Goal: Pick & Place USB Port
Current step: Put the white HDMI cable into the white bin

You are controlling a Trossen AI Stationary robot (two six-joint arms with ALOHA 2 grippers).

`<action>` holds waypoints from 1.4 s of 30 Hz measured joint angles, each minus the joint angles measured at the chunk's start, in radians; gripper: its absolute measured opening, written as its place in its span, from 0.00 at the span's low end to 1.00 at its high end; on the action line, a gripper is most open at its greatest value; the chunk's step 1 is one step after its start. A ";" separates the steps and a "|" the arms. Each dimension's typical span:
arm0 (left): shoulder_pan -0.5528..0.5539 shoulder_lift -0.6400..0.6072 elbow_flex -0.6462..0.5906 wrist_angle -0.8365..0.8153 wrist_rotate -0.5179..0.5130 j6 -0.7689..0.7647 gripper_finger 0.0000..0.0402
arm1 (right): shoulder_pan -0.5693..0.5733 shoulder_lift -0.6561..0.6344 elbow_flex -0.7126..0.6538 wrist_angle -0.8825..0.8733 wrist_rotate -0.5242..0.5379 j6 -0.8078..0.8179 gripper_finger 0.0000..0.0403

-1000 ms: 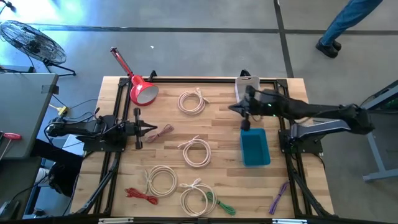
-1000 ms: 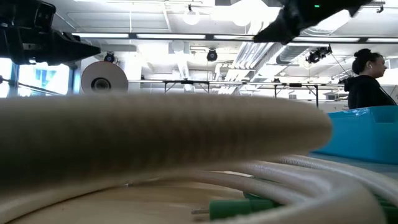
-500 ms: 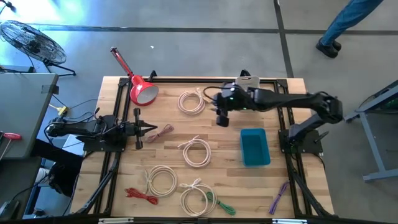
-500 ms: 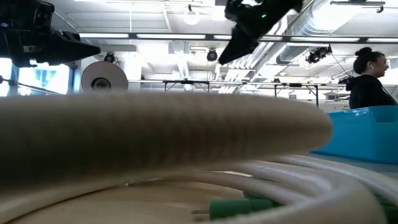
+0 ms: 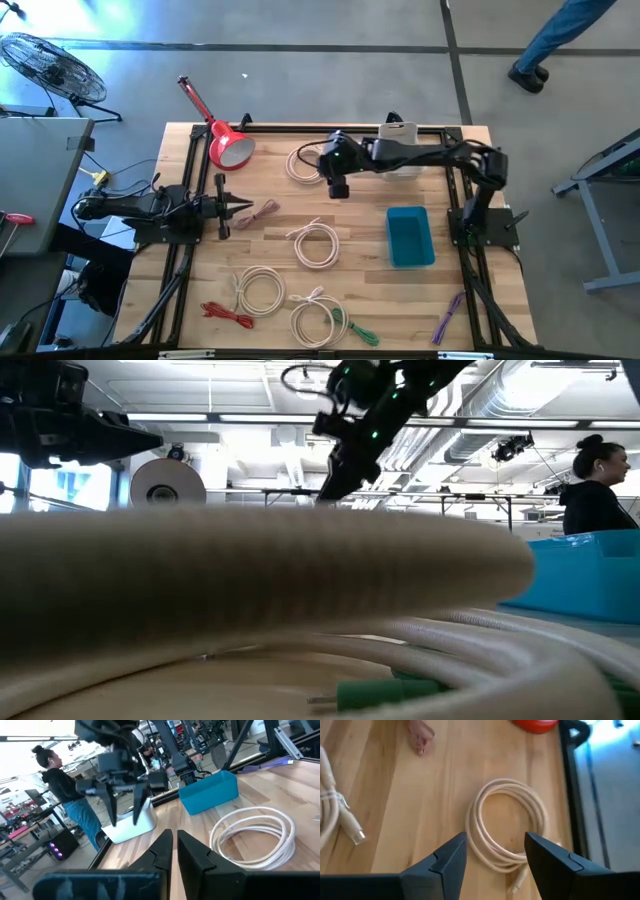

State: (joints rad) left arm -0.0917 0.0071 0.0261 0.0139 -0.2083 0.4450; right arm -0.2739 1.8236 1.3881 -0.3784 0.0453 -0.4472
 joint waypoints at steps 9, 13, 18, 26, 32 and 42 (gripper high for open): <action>0.000 0.000 0.000 0.000 -0.003 0.000 0.07 | -0.054 0.126 0.063 0.002 -0.047 -0.007 0.47; 0.000 0.000 0.000 -0.001 -0.003 0.000 0.07 | -0.078 0.162 0.074 0.036 -0.051 0.001 0.47; 0.000 0.000 0.000 -0.003 -0.003 0.005 0.07 | -0.089 0.193 0.074 0.069 -0.094 0.010 0.47; 0.000 0.000 0.000 -0.006 -0.006 0.007 0.07 | -0.069 0.212 0.074 0.089 -0.133 -0.002 0.47; 0.000 0.000 0.000 -0.007 -0.008 0.007 0.07 | -0.068 0.261 0.074 0.107 -0.137 -0.007 0.47; 0.000 0.000 0.000 -0.008 -0.005 0.007 0.07 | -0.083 0.287 0.074 0.123 -0.109 -0.007 0.47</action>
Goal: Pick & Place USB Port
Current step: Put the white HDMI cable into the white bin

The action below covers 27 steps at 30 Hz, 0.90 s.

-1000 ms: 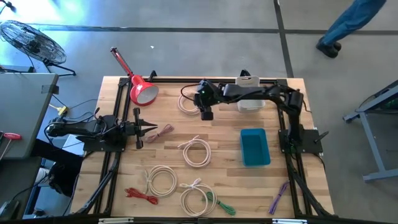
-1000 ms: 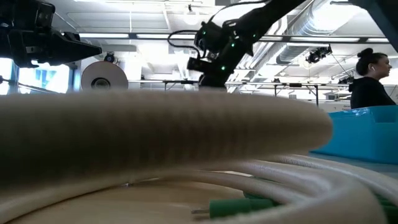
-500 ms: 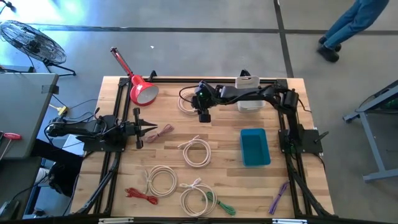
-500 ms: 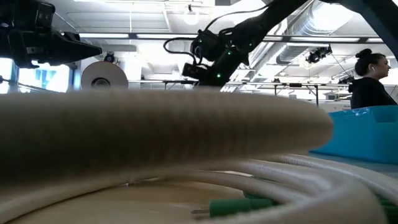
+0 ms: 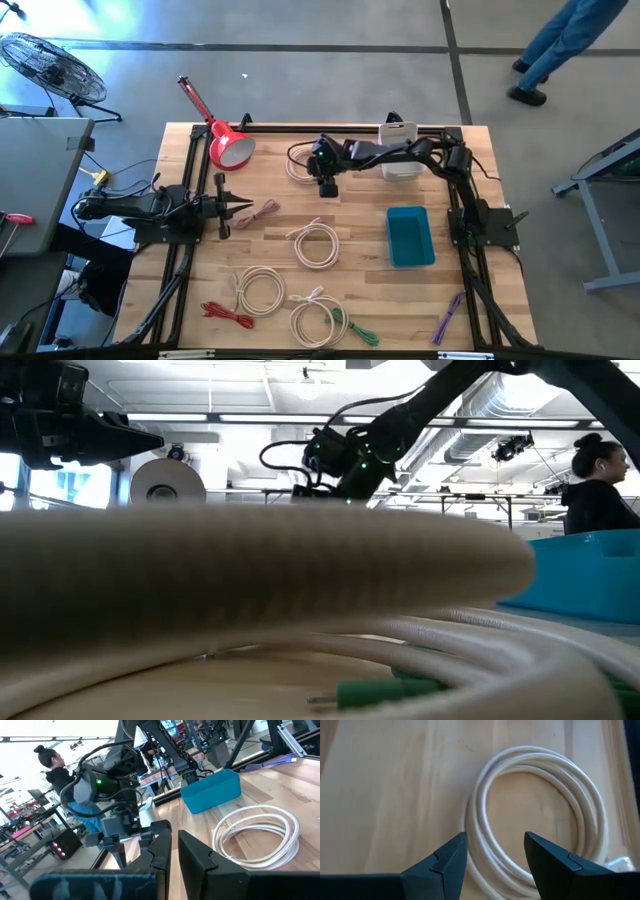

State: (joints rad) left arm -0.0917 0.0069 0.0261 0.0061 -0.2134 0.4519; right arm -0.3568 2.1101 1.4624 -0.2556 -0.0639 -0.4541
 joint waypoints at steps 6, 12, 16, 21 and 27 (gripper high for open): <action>0.000 0.000 0.000 -0.001 0.002 0.000 0.07 | -0.017 0.000 0.000 -0.012 -0.017 0.023 0.47; 0.000 0.000 0.000 -0.001 0.002 -0.003 0.07 | -0.012 0.000 -0.001 -0.036 -0.014 0.043 0.47; 0.000 0.000 0.000 -0.001 0.002 -0.003 0.07 | -0.008 0.003 -0.001 -0.024 -0.038 0.080 0.47; 0.000 0.000 0.000 -0.001 0.003 -0.004 0.07 | 0.001 0.059 0.007 0.024 -0.065 0.094 0.47; 0.000 0.000 0.000 -0.003 0.025 -0.004 0.07 | 0.038 0.120 0.116 -0.065 0.051 0.129 0.47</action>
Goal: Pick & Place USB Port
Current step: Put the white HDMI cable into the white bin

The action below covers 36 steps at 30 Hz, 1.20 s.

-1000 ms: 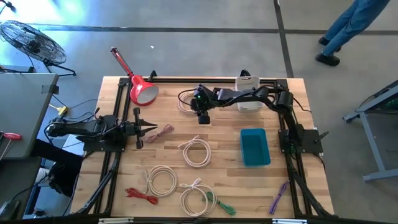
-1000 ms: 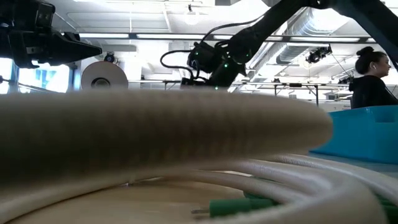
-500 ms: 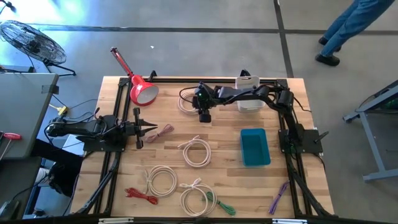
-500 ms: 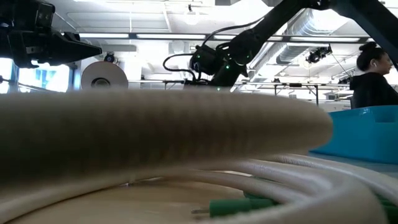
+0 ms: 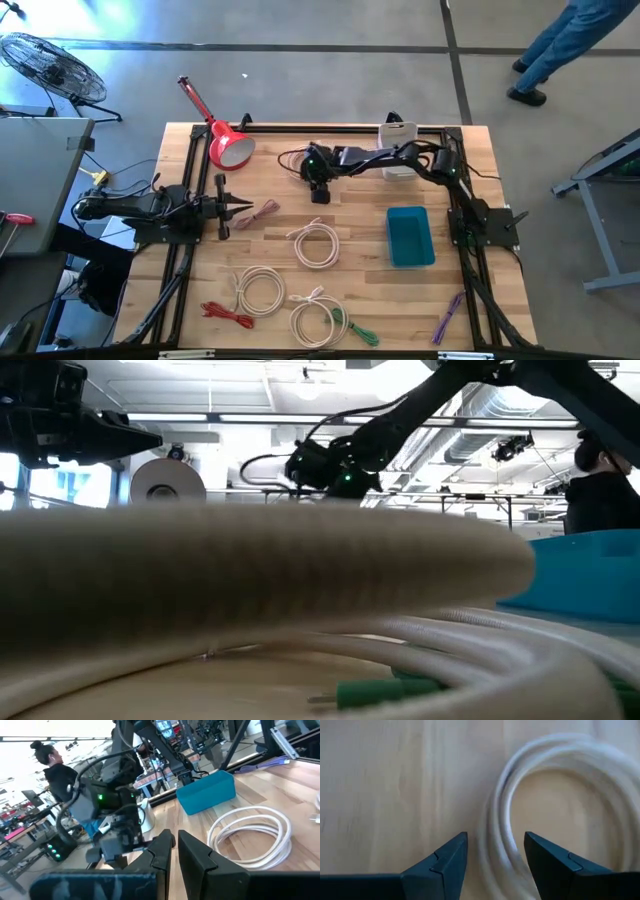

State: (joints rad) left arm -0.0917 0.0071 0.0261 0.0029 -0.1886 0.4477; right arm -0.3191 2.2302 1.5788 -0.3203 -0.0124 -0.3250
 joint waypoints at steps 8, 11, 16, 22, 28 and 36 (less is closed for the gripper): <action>0.000 0.000 0.000 -0.003 0.043 -0.003 0.07 | 0.003 0.050 0.109 -0.057 0.015 0.066 0.35; 0.000 0.000 0.000 -0.006 0.049 -0.003 0.07 | 0.007 0.050 0.120 -0.054 0.043 0.064 0.20; 0.000 0.000 0.000 -0.006 0.049 -0.002 0.07 | 0.011 0.050 0.141 -0.055 0.087 0.059 0.07; 0.000 0.000 0.000 -0.006 0.049 -0.002 0.07 | 0.040 0.042 0.169 -0.065 0.120 0.032 0.07; 0.000 0.000 0.000 -0.007 0.052 -0.002 0.07 | 0.085 -0.011 0.209 -0.155 0.230 -0.003 0.07; 0.000 0.000 0.000 -0.011 0.083 -0.007 0.07 | 0.139 -0.212 0.209 -0.400 0.514 0.023 0.07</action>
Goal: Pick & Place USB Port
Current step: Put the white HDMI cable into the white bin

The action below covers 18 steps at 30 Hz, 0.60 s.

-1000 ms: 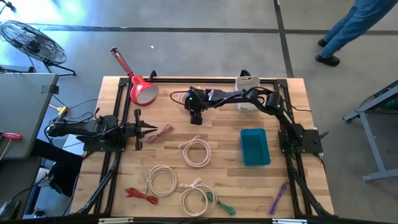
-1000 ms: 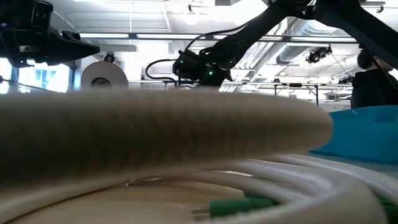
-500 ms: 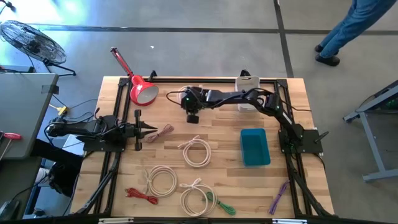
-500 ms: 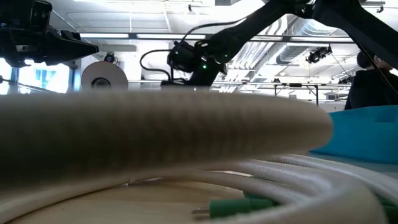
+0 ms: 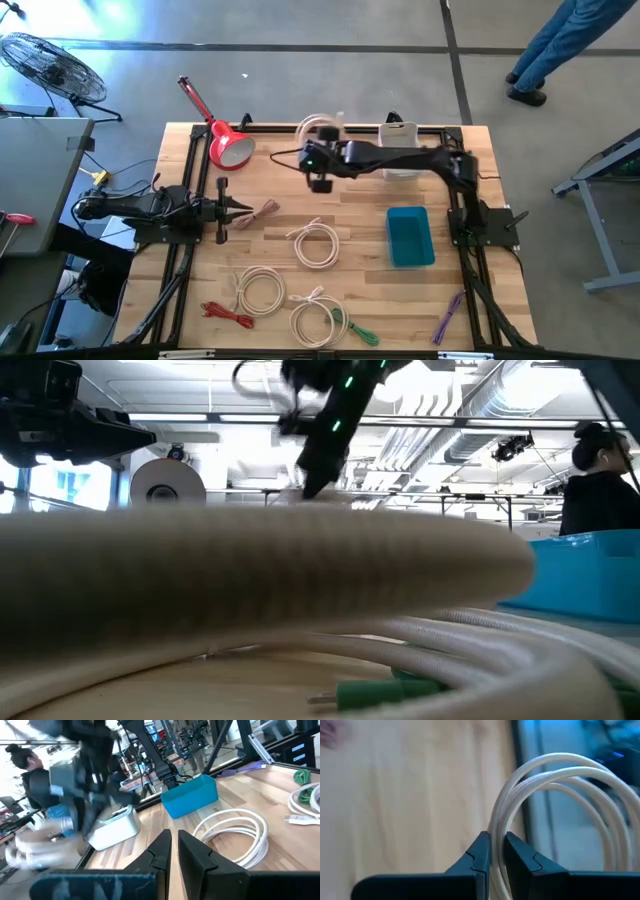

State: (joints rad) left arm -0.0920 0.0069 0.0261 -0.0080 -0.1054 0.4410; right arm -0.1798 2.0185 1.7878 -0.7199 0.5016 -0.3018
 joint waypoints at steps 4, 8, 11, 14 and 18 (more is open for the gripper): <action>0.000 0.000 0.000 -0.003 0.013 0.000 0.07 | -0.005 -0.126 0.000 -0.167 0.117 0.087 0.07; 0.000 0.000 0.000 -0.003 0.013 0.000 0.07 | -0.040 -0.237 0.000 -0.332 0.175 0.214 0.07; 0.000 0.000 0.000 -0.003 0.012 0.000 0.07 | -0.076 -0.294 0.000 -0.460 0.223 0.303 0.07; 0.000 0.000 0.000 -0.003 0.011 0.000 0.07 | -0.118 -0.316 -0.001 -0.571 0.236 0.373 0.07; 0.000 0.000 0.000 -0.002 0.010 -0.001 0.07 | -0.161 -0.301 -0.002 -0.673 0.228 0.420 0.07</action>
State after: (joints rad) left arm -0.0920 0.0070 0.0261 -0.0102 -0.0956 0.4404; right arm -0.3405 1.7172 1.7855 -1.3931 0.7294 0.1181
